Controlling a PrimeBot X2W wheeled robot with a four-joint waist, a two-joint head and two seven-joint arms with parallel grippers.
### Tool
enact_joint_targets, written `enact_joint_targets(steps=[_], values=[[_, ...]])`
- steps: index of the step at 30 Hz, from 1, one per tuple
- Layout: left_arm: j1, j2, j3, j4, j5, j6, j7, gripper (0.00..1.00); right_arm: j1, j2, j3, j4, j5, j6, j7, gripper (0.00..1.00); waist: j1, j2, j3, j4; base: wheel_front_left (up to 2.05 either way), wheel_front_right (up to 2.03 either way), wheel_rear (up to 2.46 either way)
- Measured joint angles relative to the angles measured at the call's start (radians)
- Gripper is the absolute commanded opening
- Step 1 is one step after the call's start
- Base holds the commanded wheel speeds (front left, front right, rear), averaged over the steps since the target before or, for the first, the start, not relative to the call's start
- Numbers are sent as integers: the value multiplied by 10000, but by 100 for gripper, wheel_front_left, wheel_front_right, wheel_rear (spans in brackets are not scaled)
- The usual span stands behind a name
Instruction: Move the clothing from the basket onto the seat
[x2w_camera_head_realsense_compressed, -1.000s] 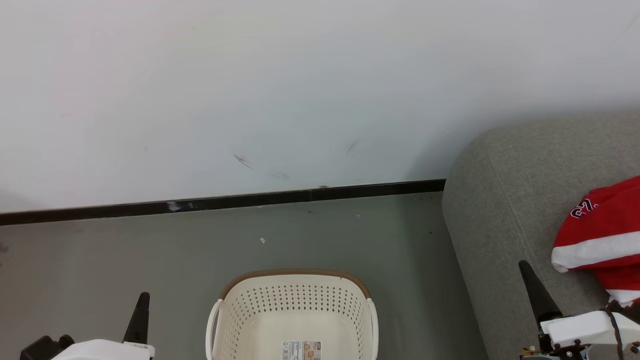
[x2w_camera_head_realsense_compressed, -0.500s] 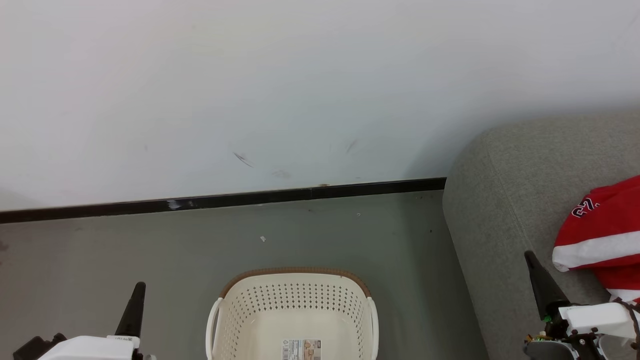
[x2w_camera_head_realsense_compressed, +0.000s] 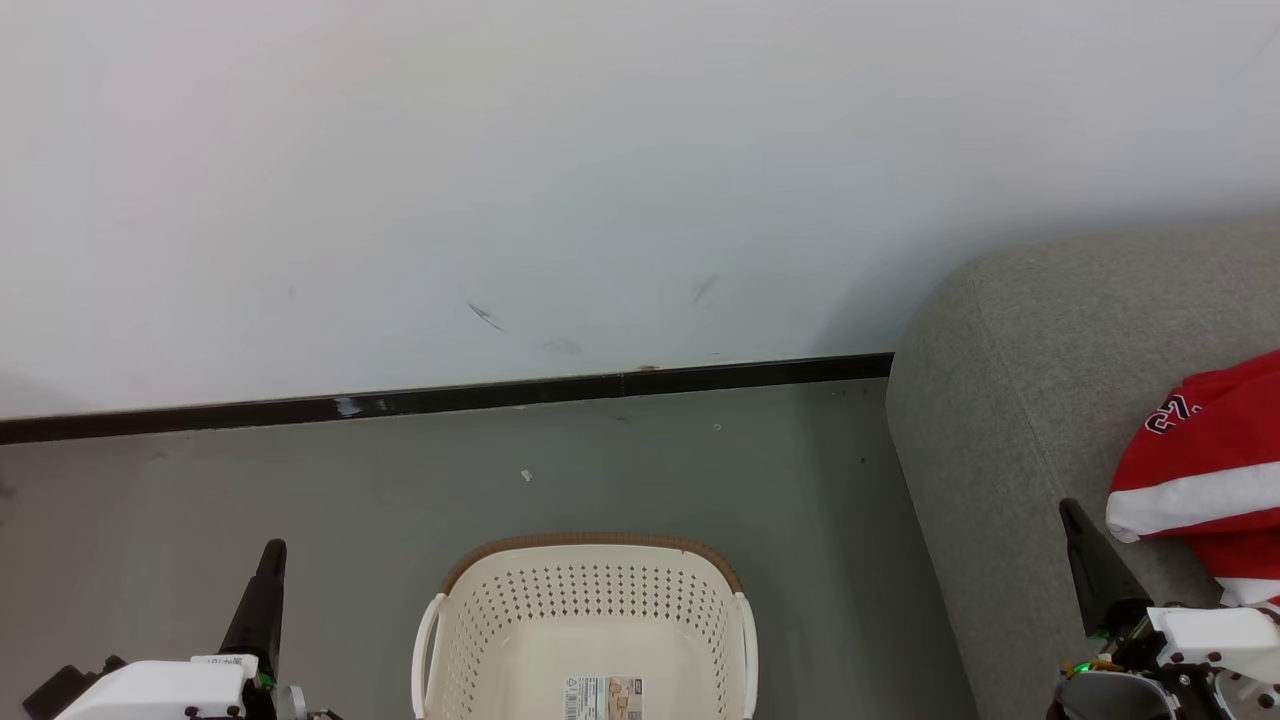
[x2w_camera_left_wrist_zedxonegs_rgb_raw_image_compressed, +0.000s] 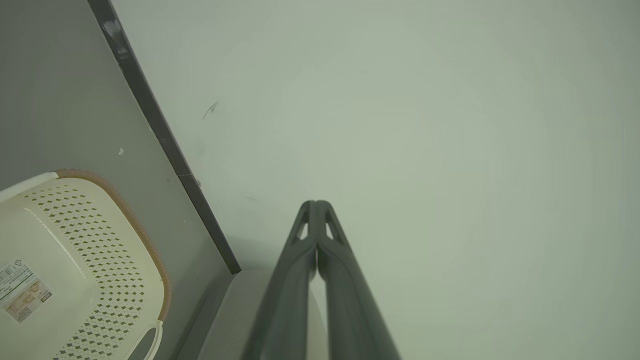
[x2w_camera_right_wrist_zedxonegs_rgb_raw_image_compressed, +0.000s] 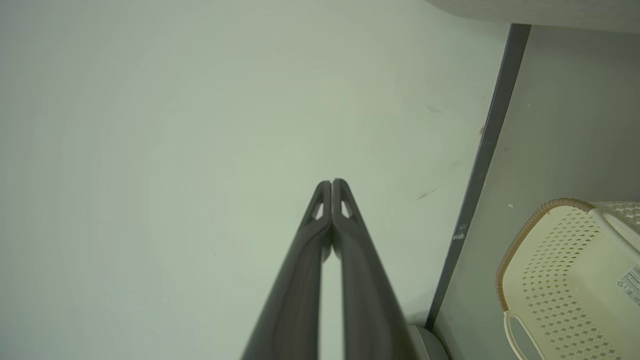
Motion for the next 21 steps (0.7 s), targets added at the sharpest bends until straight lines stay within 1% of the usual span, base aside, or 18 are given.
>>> enact_joint_targets(steps=[21], values=[[-83,-8,4,50,0,-31,0,0,-169,-35,0,35,6,0,0,0,-1,0,-1,-2,0,0,0]])
